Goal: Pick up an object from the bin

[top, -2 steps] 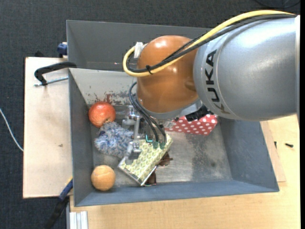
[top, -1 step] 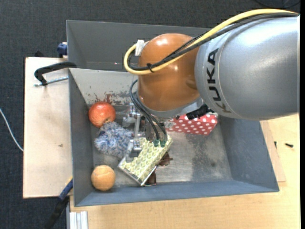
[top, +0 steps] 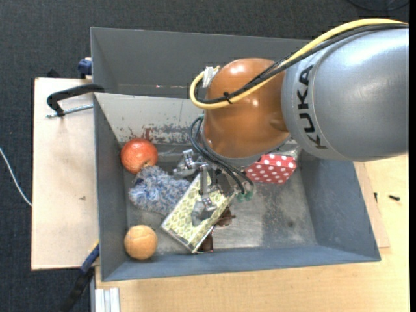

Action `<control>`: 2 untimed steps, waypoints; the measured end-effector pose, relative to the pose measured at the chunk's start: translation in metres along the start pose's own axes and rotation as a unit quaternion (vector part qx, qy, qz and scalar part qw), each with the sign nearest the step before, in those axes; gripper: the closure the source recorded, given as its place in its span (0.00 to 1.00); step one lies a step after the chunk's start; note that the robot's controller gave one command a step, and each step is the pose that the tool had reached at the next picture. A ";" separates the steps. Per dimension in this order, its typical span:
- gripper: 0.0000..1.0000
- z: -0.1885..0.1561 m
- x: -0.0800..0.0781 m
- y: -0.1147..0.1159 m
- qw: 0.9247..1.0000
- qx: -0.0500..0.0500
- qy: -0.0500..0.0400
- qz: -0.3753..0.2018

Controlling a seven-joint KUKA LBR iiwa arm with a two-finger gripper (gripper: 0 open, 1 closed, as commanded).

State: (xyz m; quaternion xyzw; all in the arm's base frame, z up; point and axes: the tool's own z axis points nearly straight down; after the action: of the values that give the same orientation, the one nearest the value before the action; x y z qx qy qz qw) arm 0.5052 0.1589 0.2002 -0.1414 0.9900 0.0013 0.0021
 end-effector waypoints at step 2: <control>0.00 0.046 -0.014 -0.050 0.967 0.001 -0.001 -0.254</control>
Offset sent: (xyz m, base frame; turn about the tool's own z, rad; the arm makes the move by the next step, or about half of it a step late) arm 0.0414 -0.0475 -0.0538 -0.6037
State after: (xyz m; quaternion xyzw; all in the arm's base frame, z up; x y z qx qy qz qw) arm 0.5322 0.1151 0.1538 -0.3883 0.9215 -0.0002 0.0031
